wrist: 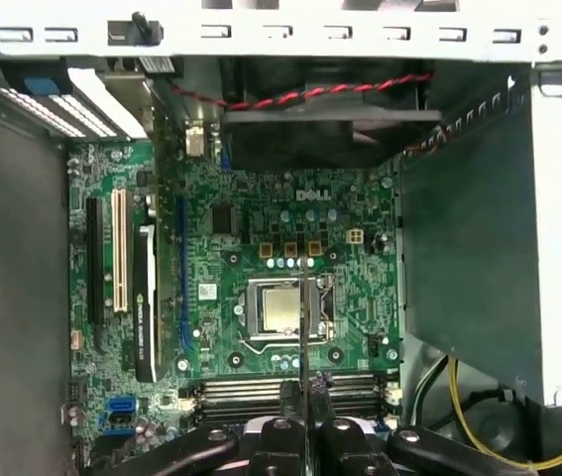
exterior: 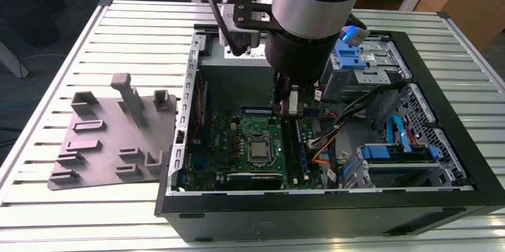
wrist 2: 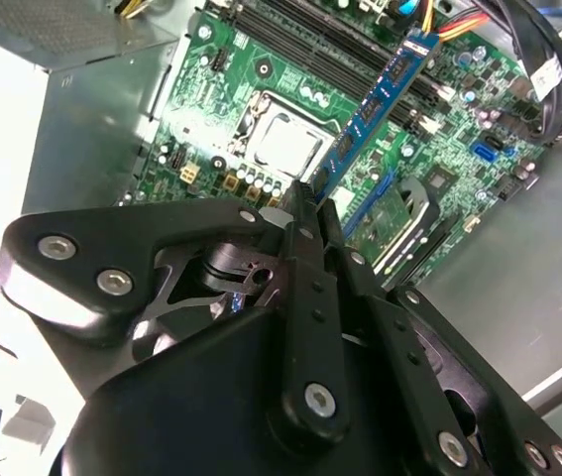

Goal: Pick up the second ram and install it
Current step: 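Pick up the second ram and move it above second insertion slot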

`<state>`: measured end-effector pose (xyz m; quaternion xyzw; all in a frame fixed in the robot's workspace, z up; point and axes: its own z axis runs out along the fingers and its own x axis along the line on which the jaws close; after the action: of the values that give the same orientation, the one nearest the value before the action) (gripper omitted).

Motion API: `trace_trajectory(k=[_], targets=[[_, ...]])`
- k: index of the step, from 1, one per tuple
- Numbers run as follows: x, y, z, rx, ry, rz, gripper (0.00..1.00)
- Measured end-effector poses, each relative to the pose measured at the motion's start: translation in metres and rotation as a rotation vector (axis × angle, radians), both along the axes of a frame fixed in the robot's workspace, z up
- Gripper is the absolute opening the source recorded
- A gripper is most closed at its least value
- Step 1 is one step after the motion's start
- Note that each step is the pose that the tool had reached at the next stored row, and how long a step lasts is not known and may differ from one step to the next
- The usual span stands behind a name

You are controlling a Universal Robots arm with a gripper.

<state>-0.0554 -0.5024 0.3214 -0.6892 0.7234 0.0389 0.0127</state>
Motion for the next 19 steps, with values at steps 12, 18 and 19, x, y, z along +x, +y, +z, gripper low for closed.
trace_trajectory(k=[12, 18, 19], targets=[[0.013, 0.0000, -0.0123, -0.0001, 0.0000, -0.009, 0.11], [0.017, 0.0000, -0.0209, -0.0001, 0.0000, -0.013, 0.11], [0.017, 0.0000, -0.0227, -0.0001, 0.0000, -0.013, 0.11]])
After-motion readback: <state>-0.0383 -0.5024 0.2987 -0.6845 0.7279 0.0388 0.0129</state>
